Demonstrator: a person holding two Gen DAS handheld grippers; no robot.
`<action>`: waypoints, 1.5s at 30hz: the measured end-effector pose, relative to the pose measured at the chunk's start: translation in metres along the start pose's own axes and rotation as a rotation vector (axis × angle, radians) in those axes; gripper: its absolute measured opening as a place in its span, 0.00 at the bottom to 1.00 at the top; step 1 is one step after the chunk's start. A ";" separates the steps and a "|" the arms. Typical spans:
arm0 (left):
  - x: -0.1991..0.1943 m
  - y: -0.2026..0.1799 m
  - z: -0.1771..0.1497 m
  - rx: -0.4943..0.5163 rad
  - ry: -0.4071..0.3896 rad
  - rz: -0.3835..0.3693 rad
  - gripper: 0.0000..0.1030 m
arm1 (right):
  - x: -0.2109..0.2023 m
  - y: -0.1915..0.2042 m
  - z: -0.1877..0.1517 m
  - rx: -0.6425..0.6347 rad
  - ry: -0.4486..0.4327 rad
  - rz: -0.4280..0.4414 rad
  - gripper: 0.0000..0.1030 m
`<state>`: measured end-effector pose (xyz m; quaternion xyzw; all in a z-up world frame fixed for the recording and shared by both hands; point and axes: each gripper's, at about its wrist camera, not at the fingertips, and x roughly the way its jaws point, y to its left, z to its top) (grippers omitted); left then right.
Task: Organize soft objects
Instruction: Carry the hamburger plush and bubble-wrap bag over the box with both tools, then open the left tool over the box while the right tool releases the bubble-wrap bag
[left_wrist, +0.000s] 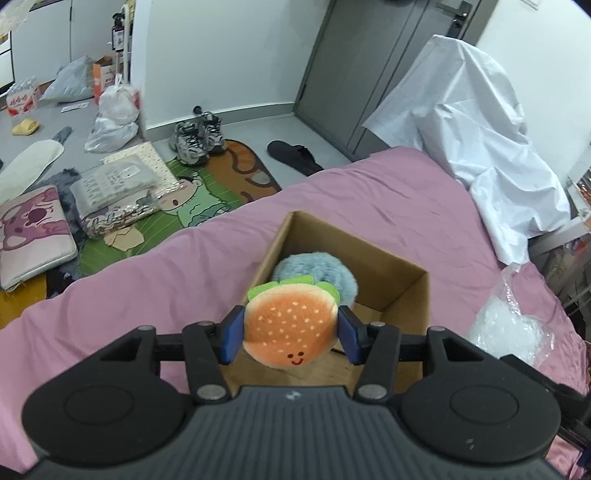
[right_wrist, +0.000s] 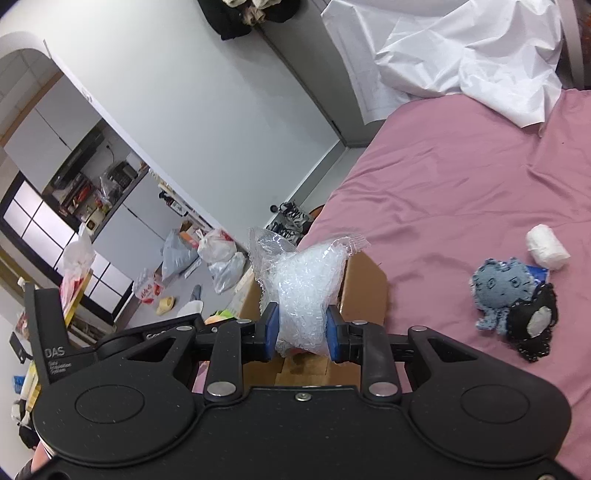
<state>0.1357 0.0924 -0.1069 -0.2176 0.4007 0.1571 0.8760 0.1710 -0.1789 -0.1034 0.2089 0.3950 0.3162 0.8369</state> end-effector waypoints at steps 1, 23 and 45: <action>0.002 0.002 0.000 -0.002 0.004 0.003 0.51 | 0.002 0.001 0.000 -0.001 0.004 -0.001 0.25; 0.014 0.017 0.006 -0.033 0.041 0.012 0.72 | 0.042 0.014 0.006 0.017 0.017 -0.035 0.26; -0.006 0.002 0.007 0.006 0.041 0.023 0.85 | 0.028 0.016 0.009 0.031 -0.014 -0.046 0.42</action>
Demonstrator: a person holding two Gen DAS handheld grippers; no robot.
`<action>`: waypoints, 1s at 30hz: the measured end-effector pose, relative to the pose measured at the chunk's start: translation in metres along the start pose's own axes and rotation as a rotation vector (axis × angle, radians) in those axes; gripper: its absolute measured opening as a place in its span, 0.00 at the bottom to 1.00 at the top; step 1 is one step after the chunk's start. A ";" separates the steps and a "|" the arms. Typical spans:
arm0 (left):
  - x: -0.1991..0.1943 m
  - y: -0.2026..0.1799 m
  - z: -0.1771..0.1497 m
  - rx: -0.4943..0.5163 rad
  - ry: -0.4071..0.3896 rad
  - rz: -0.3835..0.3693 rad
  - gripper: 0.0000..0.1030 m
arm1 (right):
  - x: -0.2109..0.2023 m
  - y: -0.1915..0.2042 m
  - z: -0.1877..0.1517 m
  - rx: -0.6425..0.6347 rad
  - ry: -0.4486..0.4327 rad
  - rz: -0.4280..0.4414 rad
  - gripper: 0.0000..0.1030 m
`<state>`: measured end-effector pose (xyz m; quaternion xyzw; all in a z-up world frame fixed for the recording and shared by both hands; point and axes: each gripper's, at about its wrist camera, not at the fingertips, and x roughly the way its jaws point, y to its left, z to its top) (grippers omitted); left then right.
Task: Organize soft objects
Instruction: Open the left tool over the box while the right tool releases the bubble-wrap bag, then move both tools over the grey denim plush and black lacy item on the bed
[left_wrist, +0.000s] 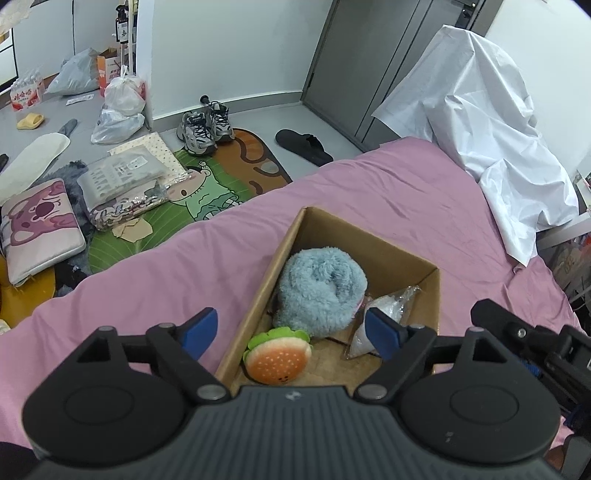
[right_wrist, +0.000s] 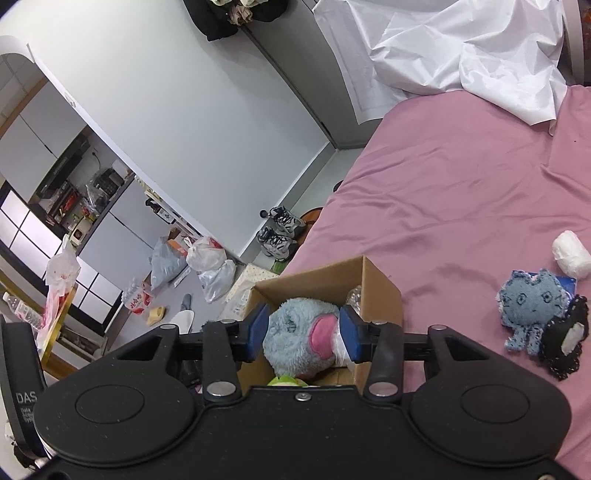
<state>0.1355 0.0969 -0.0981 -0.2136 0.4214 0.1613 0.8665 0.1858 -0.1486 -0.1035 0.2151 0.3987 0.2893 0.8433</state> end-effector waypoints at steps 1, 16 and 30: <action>-0.001 -0.001 0.000 -0.001 -0.001 0.001 0.85 | -0.001 0.000 0.000 -0.001 0.004 -0.001 0.44; -0.027 -0.023 -0.010 0.082 -0.002 -0.006 1.00 | -0.038 -0.008 0.002 -0.042 0.046 -0.059 0.80; -0.056 -0.051 -0.020 0.136 -0.012 -0.065 1.00 | -0.091 -0.023 0.019 -0.082 0.013 -0.079 0.93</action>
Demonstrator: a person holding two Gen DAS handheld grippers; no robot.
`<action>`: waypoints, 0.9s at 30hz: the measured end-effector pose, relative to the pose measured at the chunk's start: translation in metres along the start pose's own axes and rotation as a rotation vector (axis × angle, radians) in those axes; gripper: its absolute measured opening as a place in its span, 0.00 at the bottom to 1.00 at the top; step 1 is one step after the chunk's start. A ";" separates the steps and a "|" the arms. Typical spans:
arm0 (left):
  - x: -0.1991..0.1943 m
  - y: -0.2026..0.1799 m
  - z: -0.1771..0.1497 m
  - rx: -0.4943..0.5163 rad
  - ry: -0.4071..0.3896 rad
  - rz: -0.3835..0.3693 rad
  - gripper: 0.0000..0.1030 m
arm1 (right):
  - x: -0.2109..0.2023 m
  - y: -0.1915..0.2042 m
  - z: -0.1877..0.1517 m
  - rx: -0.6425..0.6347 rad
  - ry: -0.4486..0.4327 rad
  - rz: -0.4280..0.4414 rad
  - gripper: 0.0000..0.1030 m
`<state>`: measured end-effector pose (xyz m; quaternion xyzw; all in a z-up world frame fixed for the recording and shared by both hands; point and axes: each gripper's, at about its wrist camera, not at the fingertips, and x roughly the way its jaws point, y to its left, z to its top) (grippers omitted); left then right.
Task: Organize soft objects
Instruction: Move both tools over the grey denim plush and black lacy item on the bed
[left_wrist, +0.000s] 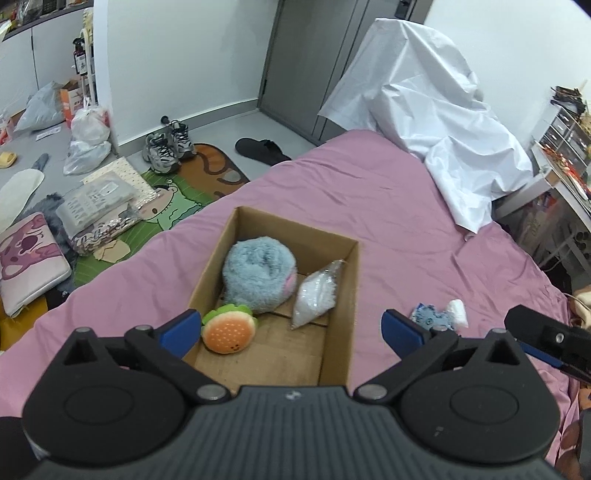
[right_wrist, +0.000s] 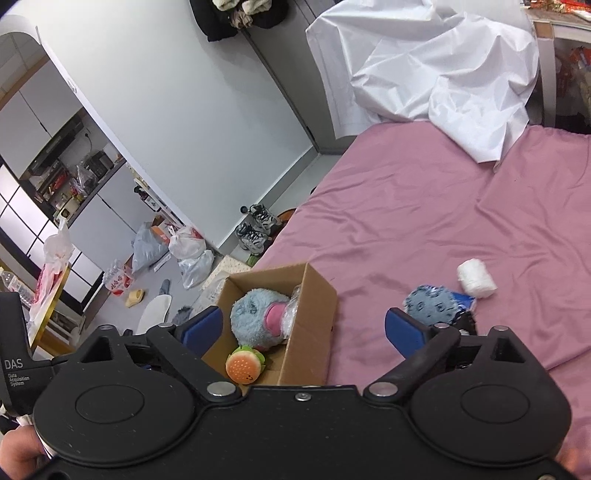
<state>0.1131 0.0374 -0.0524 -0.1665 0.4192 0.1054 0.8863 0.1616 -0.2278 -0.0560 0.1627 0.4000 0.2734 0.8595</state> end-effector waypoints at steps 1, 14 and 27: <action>-0.002 -0.002 -0.001 0.002 0.000 -0.001 1.00 | -0.003 -0.002 0.001 0.001 -0.002 -0.004 0.93; -0.020 -0.043 -0.014 0.070 -0.006 -0.050 1.00 | -0.054 -0.046 -0.002 0.007 -0.029 -0.028 1.00; -0.030 -0.082 -0.030 0.090 -0.039 -0.090 0.99 | -0.074 -0.079 -0.005 0.044 -0.055 -0.009 1.00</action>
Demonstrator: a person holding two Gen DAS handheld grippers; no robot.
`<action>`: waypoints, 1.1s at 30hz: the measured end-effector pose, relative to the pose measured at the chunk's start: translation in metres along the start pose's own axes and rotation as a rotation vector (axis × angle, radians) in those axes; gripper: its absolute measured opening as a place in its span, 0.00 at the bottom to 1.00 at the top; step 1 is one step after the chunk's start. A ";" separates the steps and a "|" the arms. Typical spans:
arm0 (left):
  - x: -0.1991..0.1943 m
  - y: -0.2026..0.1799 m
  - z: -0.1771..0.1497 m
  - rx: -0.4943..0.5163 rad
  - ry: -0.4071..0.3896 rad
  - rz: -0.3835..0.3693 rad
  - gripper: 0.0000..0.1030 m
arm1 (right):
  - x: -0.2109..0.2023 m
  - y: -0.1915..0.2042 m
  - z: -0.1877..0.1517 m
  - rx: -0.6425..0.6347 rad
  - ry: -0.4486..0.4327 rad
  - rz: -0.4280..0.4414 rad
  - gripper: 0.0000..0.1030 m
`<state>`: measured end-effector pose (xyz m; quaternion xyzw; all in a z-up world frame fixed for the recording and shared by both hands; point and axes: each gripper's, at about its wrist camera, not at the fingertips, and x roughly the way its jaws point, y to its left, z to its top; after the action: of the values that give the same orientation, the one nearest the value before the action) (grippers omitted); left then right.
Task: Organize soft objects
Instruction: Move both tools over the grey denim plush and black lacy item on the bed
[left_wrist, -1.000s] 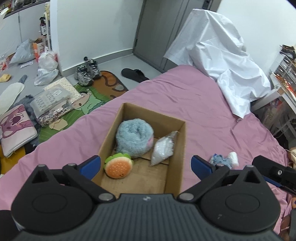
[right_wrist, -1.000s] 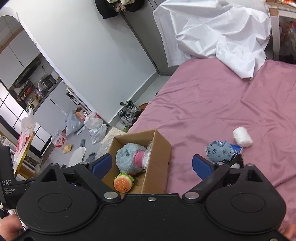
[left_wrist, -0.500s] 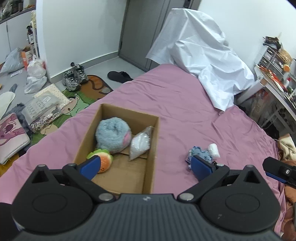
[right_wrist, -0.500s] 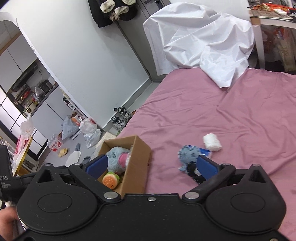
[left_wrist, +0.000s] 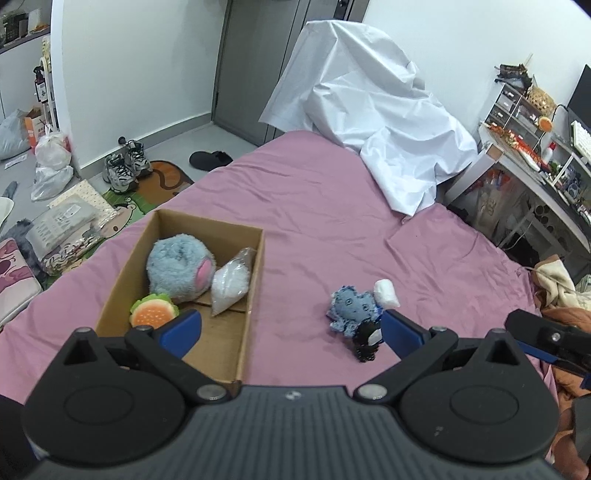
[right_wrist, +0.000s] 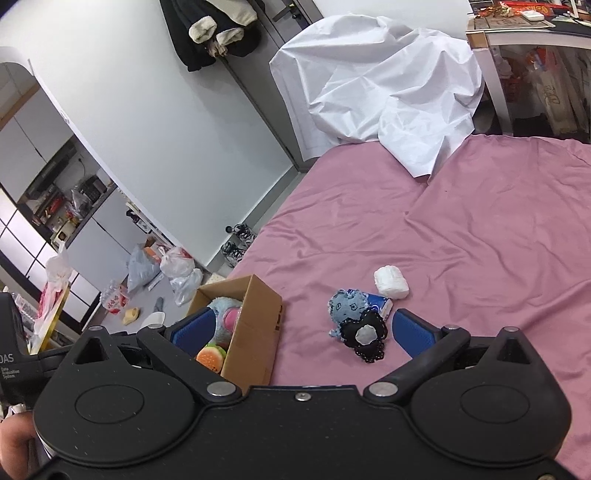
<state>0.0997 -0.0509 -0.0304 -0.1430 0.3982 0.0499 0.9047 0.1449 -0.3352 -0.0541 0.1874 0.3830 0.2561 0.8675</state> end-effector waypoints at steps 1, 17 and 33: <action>0.000 -0.002 0.000 0.001 -0.002 -0.007 0.99 | 0.000 -0.002 0.000 0.007 -0.004 -0.001 1.00; 0.040 -0.020 -0.017 -0.034 0.047 -0.051 0.90 | 0.019 -0.037 -0.006 0.143 0.036 -0.055 1.00; 0.085 -0.032 -0.016 -0.052 0.083 -0.066 0.64 | 0.058 -0.054 -0.015 0.207 0.135 -0.115 0.75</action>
<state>0.1529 -0.0878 -0.0964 -0.1816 0.4291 0.0242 0.8845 0.1829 -0.3424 -0.1251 0.2360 0.4748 0.1770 0.8292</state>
